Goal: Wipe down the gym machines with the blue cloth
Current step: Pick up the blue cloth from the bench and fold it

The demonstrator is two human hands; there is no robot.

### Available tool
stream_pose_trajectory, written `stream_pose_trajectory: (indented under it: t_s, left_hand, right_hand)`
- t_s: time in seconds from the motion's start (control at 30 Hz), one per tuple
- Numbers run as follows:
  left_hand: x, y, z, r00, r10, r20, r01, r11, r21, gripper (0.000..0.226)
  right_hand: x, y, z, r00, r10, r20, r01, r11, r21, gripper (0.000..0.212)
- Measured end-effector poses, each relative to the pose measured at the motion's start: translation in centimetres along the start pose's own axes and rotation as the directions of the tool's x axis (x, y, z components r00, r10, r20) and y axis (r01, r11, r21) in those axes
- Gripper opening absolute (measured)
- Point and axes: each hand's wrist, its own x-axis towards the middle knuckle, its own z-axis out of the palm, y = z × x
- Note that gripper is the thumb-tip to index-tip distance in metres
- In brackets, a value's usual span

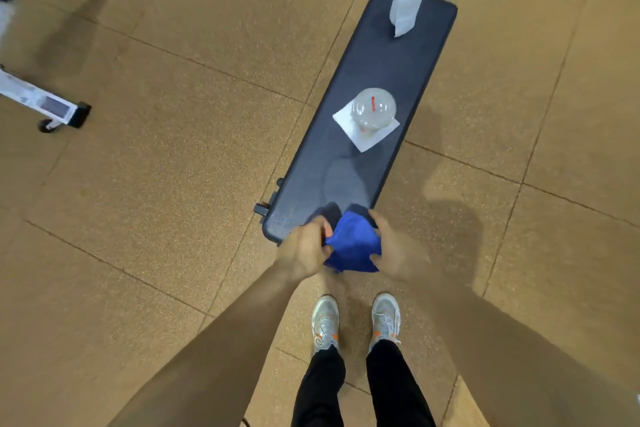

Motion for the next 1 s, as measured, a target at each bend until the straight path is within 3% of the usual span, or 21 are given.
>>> stream_pose_trajectory:
  t_s: [0.07, 0.13, 0.23, 0.37, 0.43, 0.57, 0.63, 0.7, 0.9, 1.0]
  left_hand:
    - [-3.3, 3.1, -1.0, 0.996, 0.088, 0.02, -0.089, 0.996, 0.032, 0.02]
    - [-6.4, 6.4, -1.4, 0.976, 0.211, 0.046, -0.214, 0.974, 0.077, 0.02]
    - [-10.9, 11.9, -1.6, 0.911, 0.393, 0.128, -0.407, 0.906, 0.114, 0.022]
    - [-16.5, 20.6, -0.5, 0.75, 0.591, 0.297, -0.657, 0.717, 0.234, 0.022]
    - [-19.4, 25.1, 0.6, 0.642, 0.655, 0.398, -0.766, 0.567, 0.302, 0.019]
    - [-24.6, 34.0, 4.6, 0.462, 0.714, 0.525, -0.885, 0.33, 0.329, 0.022]
    - [-27.2, 38.3, 7.3, 0.374, 0.736, 0.564, -0.92, 0.218, 0.325, 0.024]
    - [-30.1, 42.6, 10.6, 0.291, 0.727, 0.622, -0.946, 0.121, 0.301, 0.022]
    - [-38.8, 52.9, 22.0, 0.063, 0.659, 0.75, -0.949, -0.193, 0.249, 0.022]
    - [-43.4, 56.5, 28.2, -0.002, 0.591, 0.807, -0.928, -0.301, 0.218, 0.02]
  right_hand:
    - [-4.7, 1.3, -1.5, 0.999, -0.044, 0.016, 0.041, 0.988, 0.151, 0.079]
    - [-9.8, 2.1, -3.0, 1.0, -0.005, -0.005, 0.006, 0.983, 0.181, 0.078]
    - [-18.0, 3.9, -3.7, 0.985, 0.09, -0.148, -0.057, 0.975, 0.214, 0.062]
    - [-28.0, 7.7, -2.9, 0.893, 0.305, -0.331, -0.171, 0.911, 0.376, 0.018]
    - [-32.5, 9.7, -2.5, 0.816, 0.437, -0.378, -0.234, 0.848, 0.475, 0.018]
    - [-40.8, 13.9, -1.3, 0.619, 0.6, -0.507, -0.177, 0.735, 0.654, 0.039]
    - [-44.6, 16.1, -1.2, 0.561, 0.604, -0.566, -0.164, 0.751, 0.639, 0.056]
    - [-48.0, 18.7, -1.0, 0.513, 0.624, -0.59, -0.166, 0.746, 0.645, 0.061]
    - [-58.8, 28.3, 1.1, 0.284, 0.762, -0.582, -0.175, 0.638, 0.75, 0.019]
    - [-64.9, 32.6, 3.7, 0.209, 0.85, -0.484, -0.207, 0.522, 0.827, 0.014]
